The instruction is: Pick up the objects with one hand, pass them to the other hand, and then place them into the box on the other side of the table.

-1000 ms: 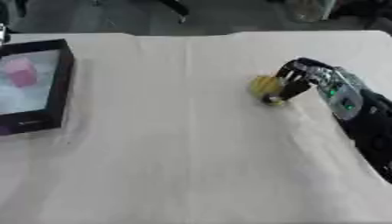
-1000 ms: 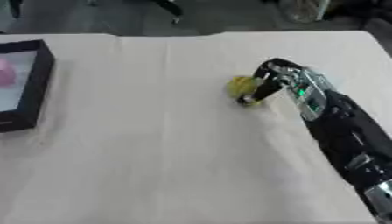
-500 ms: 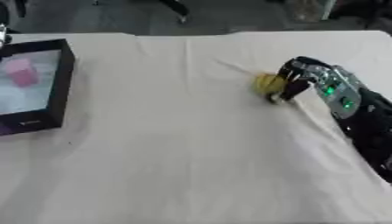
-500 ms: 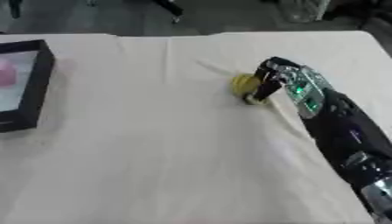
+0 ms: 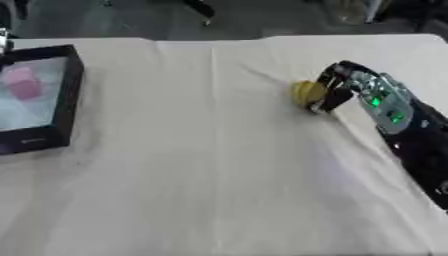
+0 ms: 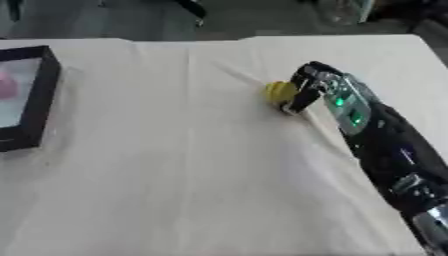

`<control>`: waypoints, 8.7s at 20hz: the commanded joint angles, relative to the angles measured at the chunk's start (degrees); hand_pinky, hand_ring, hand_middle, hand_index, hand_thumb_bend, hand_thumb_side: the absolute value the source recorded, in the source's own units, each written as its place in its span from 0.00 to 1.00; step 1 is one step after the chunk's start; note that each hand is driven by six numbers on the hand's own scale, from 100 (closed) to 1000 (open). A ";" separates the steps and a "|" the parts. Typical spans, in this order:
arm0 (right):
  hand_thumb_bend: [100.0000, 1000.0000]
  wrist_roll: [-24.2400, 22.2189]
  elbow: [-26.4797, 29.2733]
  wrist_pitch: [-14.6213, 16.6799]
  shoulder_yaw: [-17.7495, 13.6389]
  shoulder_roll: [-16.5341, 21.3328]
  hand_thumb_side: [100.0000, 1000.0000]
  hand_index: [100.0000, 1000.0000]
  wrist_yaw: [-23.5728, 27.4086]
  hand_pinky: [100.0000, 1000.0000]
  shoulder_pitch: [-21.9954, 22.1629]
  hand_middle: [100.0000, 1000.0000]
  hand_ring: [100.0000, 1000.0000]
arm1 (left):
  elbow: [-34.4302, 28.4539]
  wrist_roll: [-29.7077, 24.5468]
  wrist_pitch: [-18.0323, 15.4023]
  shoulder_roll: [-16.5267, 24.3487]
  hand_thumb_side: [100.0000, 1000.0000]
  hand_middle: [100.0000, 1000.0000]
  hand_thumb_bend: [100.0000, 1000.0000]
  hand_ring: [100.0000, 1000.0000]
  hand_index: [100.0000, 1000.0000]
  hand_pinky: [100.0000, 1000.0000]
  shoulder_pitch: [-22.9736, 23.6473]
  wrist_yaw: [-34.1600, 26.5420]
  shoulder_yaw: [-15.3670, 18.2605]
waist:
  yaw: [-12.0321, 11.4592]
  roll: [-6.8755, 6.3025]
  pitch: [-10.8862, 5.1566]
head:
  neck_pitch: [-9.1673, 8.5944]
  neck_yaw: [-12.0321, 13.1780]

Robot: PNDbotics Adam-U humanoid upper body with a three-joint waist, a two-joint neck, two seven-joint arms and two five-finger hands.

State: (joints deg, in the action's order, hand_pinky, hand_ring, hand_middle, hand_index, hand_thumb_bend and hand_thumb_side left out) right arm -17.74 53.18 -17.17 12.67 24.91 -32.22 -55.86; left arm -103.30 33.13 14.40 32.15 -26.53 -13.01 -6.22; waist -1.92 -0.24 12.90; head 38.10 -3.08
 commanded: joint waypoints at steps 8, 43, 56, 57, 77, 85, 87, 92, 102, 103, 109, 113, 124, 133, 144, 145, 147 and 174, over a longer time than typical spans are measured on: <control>0.33 2.16 6.93 -3.39 -1.15 3.25 0.00 0.56 4.17 0.77 -0.49 0.58 0.69 | -1.16 -0.08 0.33 1.18 0.56 0.61 0.40 0.62 0.78 0.63 -0.39 0.25 0.33 | 0.24 0.54 -0.32 | -0.56 0.33; 0.36 11.40 36.77 -1.12 7.50 -8.66 0.00 0.52 20.20 0.75 8.73 0.54 0.57 | -5.84 -12.53 9.99 15.25 0.49 0.61 0.38 0.65 0.78 0.66 -7.07 2.85 -3.78 | -0.22 -1.79 -1.02 | 0.15 4.26; 0.36 11.45 38.49 1.34 12.50 -12.21 0.00 0.52 22.22 0.76 9.78 0.54 0.58 | -9.37 -26.27 17.24 21.62 0.54 0.62 0.41 0.67 0.79 0.70 -10.76 2.46 -9.40 | -0.45 -2.46 -0.94 | 0.37 5.78; 0.36 11.24 38.54 1.46 12.88 -12.37 0.00 0.52 22.24 0.76 9.78 0.54 0.58 | -9.84 -27.29 17.80 21.95 0.54 0.63 0.41 0.67 0.79 0.70 -11.04 2.43 -9.80 | -0.49 -2.49 -0.93 | 0.34 5.80; 0.35 12.68 37.36 3.53 17.19 -15.66 0.00 0.52 23.66 0.77 9.04 0.56 0.59 | -11.29 -46.25 21.76 23.76 0.58 0.72 0.55 0.73 0.83 0.78 -16.37 8.35 -16.02 | -0.87 -3.01 -0.99 | 0.55 5.55; 0.35 13.50 36.85 4.33 18.89 -17.24 0.00 0.52 24.65 0.77 8.34 0.56 0.59 | -11.29 -53.36 20.45 23.78 0.51 0.74 0.66 0.77 0.85 0.81 -18.00 9.57 -22.88 | -1.11 -3.13 -0.98 | 0.78 5.32; 0.35 13.53 36.75 4.46 19.14 -17.43 0.00 0.52 24.68 0.77 8.32 0.56 0.59 | -11.29 -55.33 20.47 23.62 0.48 0.74 0.68 0.77 0.85 0.81 -18.27 10.02 -23.23 | -1.18 -3.13 -0.96 | 0.81 5.32; 0.35 13.62 36.53 4.93 19.72 -17.88 0.00 0.52 24.33 0.77 8.24 0.56 0.59 | -11.29 -60.18 21.31 23.13 0.45 0.74 0.66 0.77 0.84 0.81 -19.12 10.08 -23.73 | -1.36 -3.11 -0.87 | 1.02 5.36; 0.36 14.39 36.62 5.73 20.38 -18.03 0.00 0.51 22.95 0.76 8.23 0.55 0.58 | -11.29 -68.45 26.69 22.59 0.48 0.75 0.50 0.78 0.84 0.82 -20.37 16.03 -22.14 | -1.59 -3.05 -0.77 | 1.12 5.29; 0.36 14.44 36.85 5.69 20.41 -17.77 0.00 0.51 22.94 0.76 8.28 0.55 0.58 | -11.29 -68.89 27.16 22.57 0.48 0.75 0.49 0.78 0.84 0.82 -20.42 16.88 -21.75 | -1.59 -3.04 -0.75 | 1.15 5.28; 0.36 14.37 40.63 4.43 20.57 -14.93 0.00 0.50 25.03 0.76 8.83 0.54 0.58 | -11.29 -71.66 27.66 21.87 0.46 0.73 0.44 0.78 0.83 0.81 -20.64 22.22 -21.53 | -1.52 -2.92 -0.65 | 1.17 5.30; 0.35 14.47 42.34 3.53 20.61 -14.21 0.00 0.50 25.95 0.75 8.82 0.54 0.58 | -11.29 -72.97 27.62 21.77 0.44 0.73 0.48 0.78 0.84 0.81 -20.65 26.01 -21.56 | -1.47 -2.81 -0.63 | 1.12 5.32; 0.35 14.68 43.73 2.58 20.74 -13.82 0.00 0.50 26.45 0.75 8.60 0.54 0.57 | -11.29 -76.65 28.64 20.88 0.46 0.71 0.44 0.77 0.81 0.80 -20.91 28.62 -21.89 | -1.49 -2.53 -0.43 | 1.35 5.38; 0.31 14.70 43.69 2.35 20.84 -13.87 0.00 0.50 26.44 0.75 8.78 0.54 0.57 | -11.29 -73.12 30.19 19.86 0.46 0.69 0.42 0.75 0.79 0.79 -21.64 26.85 -22.41 | -1.58 -2.45 -0.32 | 1.21 5.39; 0.23 14.96 43.60 2.42 20.91 -13.98 0.00 0.50 26.45 0.75 8.95 0.55 0.57 | -11.29 -73.49 30.45 18.77 0.44 0.68 0.33 0.74 0.74 0.79 -22.23 26.05 -23.87 | -1.56 -2.50 -0.15 | 1.23 5.40; 0.23 15.00 43.61 2.44 20.92 -13.98 0.00 0.50 26.46 0.75 8.96 0.55 0.57 | -11.29 -73.54 30.48 18.75 0.42 0.67 0.29 0.74 0.73 0.80 -22.22 26.03 -23.94 | -1.55 -2.51 -0.13 | 1.23 5.40; 0.23 15.00 43.59 2.43 20.97 -13.95 0.00 0.49 26.46 0.75 8.99 0.55 0.57 | -11.29 -73.58 30.57 18.66 0.37 0.66 0.17 0.73 0.70 0.80 -22.15 25.84 -24.02 | -1.54 -2.50 -0.10 | 1.19 5.37; 0.50 12.82 43.73 2.19 20.80 -13.28 0.20 0.67 23.93 0.75 9.73 0.70 0.66 | -11.29 -67.37 31.15 19.29 0.00 0.39 0.08 0.55 0.28 0.73 -20.70 22.35 -24.08 | -1.31 -2.37 0.10 | 1.17 5.48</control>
State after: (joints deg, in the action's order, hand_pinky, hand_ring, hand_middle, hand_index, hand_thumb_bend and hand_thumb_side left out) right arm -4.67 95.73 -15.09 34.00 10.98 -7.84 -45.35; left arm -114.19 -29.89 40.92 49.43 -46.71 9.67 -31.26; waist -3.22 -2.52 12.93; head 39.23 2.33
